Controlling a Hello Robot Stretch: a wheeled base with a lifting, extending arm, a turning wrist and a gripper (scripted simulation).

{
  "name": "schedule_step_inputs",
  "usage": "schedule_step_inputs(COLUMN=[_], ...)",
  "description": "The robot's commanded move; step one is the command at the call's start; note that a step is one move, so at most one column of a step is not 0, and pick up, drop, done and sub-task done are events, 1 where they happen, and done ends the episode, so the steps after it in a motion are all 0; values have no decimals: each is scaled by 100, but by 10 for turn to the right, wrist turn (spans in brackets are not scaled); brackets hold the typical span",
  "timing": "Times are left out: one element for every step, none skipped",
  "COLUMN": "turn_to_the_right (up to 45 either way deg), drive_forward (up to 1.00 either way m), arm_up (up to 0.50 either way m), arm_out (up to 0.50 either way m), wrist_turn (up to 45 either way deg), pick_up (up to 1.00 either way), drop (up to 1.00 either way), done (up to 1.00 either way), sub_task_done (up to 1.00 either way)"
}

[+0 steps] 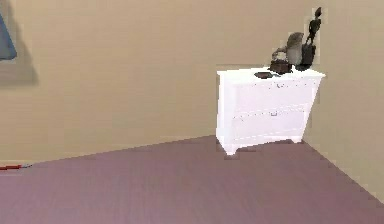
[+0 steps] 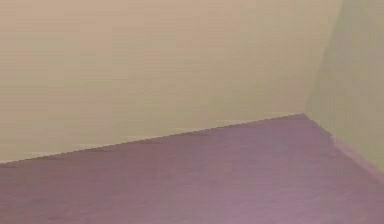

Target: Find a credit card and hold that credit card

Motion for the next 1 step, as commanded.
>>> schedule_step_inputs(turn_to_the_right=[180], drive_forward=[0], arm_up=[0], arm_out=[0], wrist_turn=[0], pick_up=[0], drop=[0], done=[0], sub_task_done=[0])
